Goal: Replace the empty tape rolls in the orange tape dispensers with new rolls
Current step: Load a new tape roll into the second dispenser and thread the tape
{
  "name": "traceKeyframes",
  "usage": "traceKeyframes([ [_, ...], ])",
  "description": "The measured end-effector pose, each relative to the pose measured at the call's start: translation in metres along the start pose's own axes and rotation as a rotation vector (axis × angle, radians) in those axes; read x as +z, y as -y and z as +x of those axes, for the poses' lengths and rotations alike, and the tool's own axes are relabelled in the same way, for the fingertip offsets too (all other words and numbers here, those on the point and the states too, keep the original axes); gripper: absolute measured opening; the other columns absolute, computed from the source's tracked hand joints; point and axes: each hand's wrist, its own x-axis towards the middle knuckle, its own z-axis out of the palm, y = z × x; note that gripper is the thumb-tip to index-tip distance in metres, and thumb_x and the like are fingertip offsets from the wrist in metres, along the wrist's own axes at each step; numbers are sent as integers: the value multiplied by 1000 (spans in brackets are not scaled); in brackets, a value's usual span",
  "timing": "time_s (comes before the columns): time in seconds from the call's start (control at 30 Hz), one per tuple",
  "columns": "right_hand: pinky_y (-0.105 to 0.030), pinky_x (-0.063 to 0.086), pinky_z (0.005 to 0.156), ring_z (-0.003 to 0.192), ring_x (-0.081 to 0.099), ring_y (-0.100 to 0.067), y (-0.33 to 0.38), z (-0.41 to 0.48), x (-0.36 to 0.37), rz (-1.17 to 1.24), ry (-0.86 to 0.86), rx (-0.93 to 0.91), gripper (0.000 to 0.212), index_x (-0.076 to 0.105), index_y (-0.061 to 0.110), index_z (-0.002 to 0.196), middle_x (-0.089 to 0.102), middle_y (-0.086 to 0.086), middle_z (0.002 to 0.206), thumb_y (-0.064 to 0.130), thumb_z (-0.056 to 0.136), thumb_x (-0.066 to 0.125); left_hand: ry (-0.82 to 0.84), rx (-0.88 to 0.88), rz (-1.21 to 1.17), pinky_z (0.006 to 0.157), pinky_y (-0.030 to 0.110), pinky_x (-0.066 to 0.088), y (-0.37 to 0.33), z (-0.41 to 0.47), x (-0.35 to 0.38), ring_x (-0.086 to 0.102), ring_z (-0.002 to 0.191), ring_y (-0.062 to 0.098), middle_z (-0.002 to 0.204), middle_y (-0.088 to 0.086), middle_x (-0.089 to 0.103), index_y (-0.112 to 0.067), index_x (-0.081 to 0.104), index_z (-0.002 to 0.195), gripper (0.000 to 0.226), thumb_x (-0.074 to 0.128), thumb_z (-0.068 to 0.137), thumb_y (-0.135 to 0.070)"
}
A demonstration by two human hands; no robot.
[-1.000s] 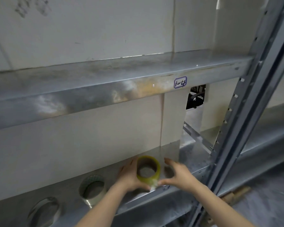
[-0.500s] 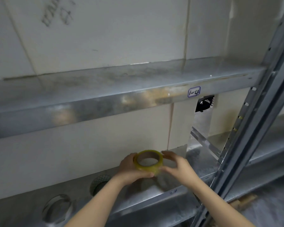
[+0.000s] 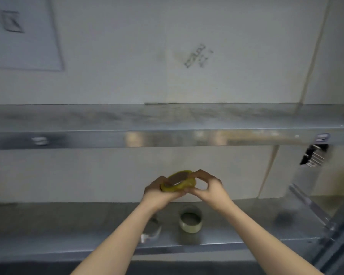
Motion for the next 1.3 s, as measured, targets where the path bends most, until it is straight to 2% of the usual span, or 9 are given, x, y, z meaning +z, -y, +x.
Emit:
traceKeyframes([
  [0.13,-6,39,81,103,59,-4,61,10,76,50,19,-47,17,65,30,85,66,16,95,24,74,77,-125,-24,-42,57,21,40,42,-24,-81,59,73,7,77,-8,62,-20,58,80,48,82,59,-56],
  [0.33,-25,42,99,111,58,-7,172,18,209,55,68,-119,21,59,27,67,68,3,110,15,78,72,-218,-94,53,65,28,42,110,-62,-226,63,91,20,93,1,66,-18,57,88,57,73,64,-67],
  [0.67,-23,49,70,74,66,-20,289,33,371,-6,159,-260,32,50,27,65,69,-3,73,4,80,66,-124,-55,188,58,22,52,208,-117,-391,69,62,15,69,-3,69,-17,65,79,41,59,85,-57],
  [0.8,-21,48,63,70,66,-20,307,47,413,-17,296,-237,24,53,20,69,69,-5,71,3,81,66,-161,-111,400,76,34,56,238,-112,-427,72,74,18,59,-4,66,-28,55,58,48,50,77,-72],
  [0.9,-22,47,65,70,66,-16,319,60,436,-35,363,-242,24,53,21,69,69,1,68,5,81,65,-222,-128,477,80,35,51,252,-102,-444,65,101,27,100,0,68,-35,60,94,44,49,77,-74],
  [1.0,-25,48,66,66,64,-6,333,74,457,-75,425,-246,17,58,22,71,71,4,71,7,78,64,-174,-100,470,89,43,55,270,-89,-464,67,101,30,126,1,63,-38,40,132,67,43,77,-76],
  [1.13,-20,43,46,47,60,-18,349,92,481,-5,478,-206,22,56,16,71,70,-10,74,-4,81,58,-204,-55,477,88,43,56,285,-75,-492,64,108,27,125,2,66,-39,50,129,66,44,76,-77],
  [1.2,-27,53,52,60,68,-33,357,96,496,35,498,-169,21,57,13,72,69,-15,73,-6,81,57,-235,-71,553,83,42,57,292,-70,-504,67,101,30,116,5,68,-35,52,123,64,48,75,-77],
  [1.3,-41,58,70,65,71,-22,367,98,526,-20,478,-128,15,59,19,68,71,-7,69,17,81,64,-265,-80,686,82,42,55,304,-62,-526,65,102,34,111,8,66,-26,52,115,67,52,72,-78],
])
